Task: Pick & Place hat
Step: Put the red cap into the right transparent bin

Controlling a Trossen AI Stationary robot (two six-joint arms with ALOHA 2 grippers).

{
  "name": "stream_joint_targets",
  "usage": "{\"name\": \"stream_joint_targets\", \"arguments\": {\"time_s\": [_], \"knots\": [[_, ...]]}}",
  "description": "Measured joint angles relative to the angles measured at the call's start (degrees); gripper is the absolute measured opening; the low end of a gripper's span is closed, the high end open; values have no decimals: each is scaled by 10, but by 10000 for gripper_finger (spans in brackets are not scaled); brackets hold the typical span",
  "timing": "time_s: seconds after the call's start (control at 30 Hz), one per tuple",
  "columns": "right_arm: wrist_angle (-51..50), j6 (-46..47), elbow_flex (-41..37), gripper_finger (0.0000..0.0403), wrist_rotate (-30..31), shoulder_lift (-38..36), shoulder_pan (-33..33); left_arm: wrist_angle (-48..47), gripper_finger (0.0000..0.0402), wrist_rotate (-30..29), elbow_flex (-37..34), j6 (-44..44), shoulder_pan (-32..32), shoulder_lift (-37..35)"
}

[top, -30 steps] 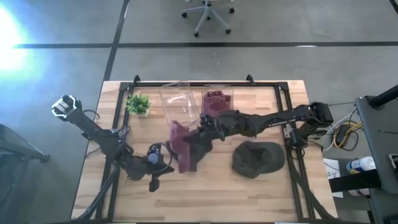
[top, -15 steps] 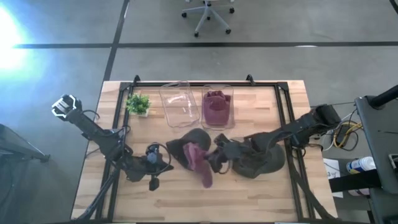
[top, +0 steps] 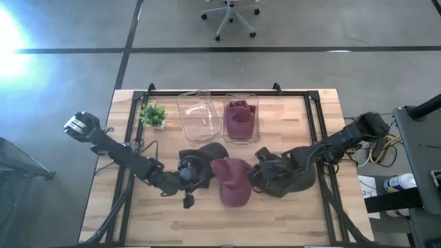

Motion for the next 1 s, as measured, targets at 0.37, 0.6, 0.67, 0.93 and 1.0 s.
{"name": "stream_joint_targets", "arguments": {"time_s": [0.37,0.6,0.67,0.93,1.0], "knots": [[-24,-31,-1,147,-51,40,0,41,0,105,0,-125,34,99],[-160,-64,34,186,-35,-6,1,54,0,95,0,-164,46,107],[-190,-66,46,187,-43,-21,5,56,0,91,-1,-194,58,108],[-63,-26,56,183,-114,-19,32,170,0,130,-51,-285,107,113],[-46,-14,57,183,-111,-2,37,168,0,129,-57,-288,112,111]]}}
